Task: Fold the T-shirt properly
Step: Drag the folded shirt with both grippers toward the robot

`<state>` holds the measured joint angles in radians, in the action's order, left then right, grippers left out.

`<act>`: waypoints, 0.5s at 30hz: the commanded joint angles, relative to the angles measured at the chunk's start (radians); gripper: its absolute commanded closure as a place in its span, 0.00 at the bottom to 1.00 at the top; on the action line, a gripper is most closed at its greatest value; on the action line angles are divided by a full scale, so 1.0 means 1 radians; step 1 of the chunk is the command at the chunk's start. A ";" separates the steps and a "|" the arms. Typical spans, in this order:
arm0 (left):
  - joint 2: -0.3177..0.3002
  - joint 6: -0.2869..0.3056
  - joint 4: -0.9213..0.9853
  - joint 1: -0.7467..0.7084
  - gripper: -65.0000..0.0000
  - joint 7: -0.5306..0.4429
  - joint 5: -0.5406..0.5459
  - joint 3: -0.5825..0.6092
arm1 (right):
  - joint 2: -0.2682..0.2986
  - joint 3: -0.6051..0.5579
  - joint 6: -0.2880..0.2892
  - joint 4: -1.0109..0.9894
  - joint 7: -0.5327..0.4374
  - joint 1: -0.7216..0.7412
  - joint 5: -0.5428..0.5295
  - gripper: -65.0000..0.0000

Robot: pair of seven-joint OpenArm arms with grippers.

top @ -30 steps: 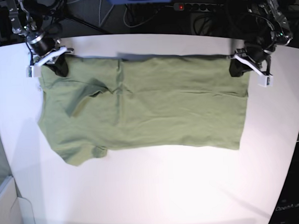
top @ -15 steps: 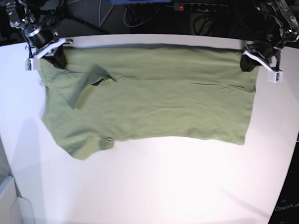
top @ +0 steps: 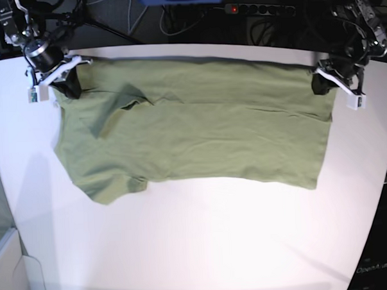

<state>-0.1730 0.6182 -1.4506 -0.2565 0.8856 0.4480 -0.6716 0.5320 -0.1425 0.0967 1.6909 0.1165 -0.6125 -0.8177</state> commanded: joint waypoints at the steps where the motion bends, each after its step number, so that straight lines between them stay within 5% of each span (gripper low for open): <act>1: -0.001 -0.030 -0.028 -0.019 0.96 0.059 -0.079 -0.004 | 0.023 0.013 0.004 0.016 -0.025 0.006 -0.001 0.99; 15: 0.077 -0.030 -0.310 -0.014 0.96 0.060 -0.079 -0.004 | 0.055 0.010 0.004 0.028 -0.022 0.058 -0.001 0.99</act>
<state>-0.0860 0.5846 -1.7439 -0.2680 0.9535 0.3641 -0.6716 0.5701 -0.1394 0.0944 1.7004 0.1184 -0.5625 -0.8173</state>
